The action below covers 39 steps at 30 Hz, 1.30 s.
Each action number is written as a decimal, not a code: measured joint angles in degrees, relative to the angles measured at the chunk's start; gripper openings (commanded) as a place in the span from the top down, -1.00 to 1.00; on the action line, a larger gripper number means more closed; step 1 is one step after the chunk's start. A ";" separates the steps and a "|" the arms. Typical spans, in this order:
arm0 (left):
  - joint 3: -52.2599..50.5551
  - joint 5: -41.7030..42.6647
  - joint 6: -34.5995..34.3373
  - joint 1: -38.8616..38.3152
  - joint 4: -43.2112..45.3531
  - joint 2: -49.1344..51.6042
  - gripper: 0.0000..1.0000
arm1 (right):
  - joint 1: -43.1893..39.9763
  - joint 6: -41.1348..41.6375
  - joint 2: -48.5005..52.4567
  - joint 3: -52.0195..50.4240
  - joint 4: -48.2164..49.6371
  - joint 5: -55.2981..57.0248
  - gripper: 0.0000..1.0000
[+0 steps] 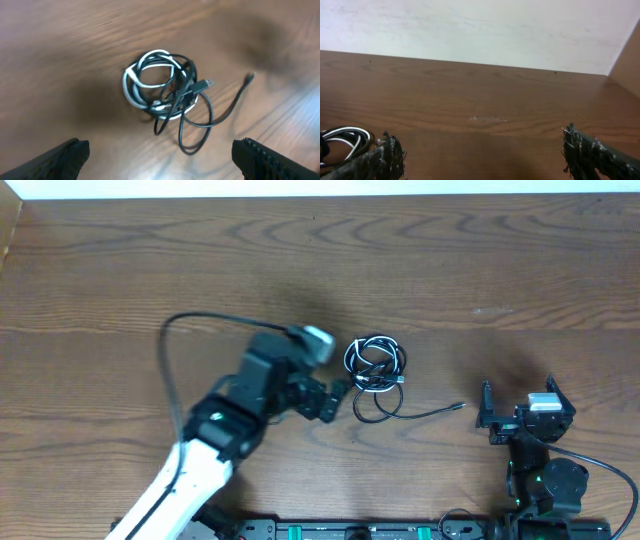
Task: Untangle cables
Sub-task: 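Reach the left gripper to the cable bundle and grasp a black cable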
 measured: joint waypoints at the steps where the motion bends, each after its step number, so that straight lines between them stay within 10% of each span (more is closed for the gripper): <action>1: 0.00 -1.57 1.73 -1.84 1.53 1.46 -0.96 | 0.00 0.00 0.00 0.00 -0.02 0.00 -0.99; 22: 0.20 -14.21 9.11 -10.01 30.16 26.53 -0.99 | 0.00 0.00 0.00 0.00 0.00 0.02 -0.98; 27: 0.20 -12.94 9.20 -11.19 31.06 30.58 -0.22 | 0.00 0.00 0.00 0.00 0.00 0.02 -0.98; 30: 0.20 -12.68 9.01 -11.39 31.41 33.44 0.78 | 0.00 0.00 0.00 0.00 0.00 0.02 -0.99; 39: 0.20 -19.76 -0.92 -10.21 32.70 30.91 0.86 | 0.00 0.00 0.00 0.00 -0.02 0.00 -0.99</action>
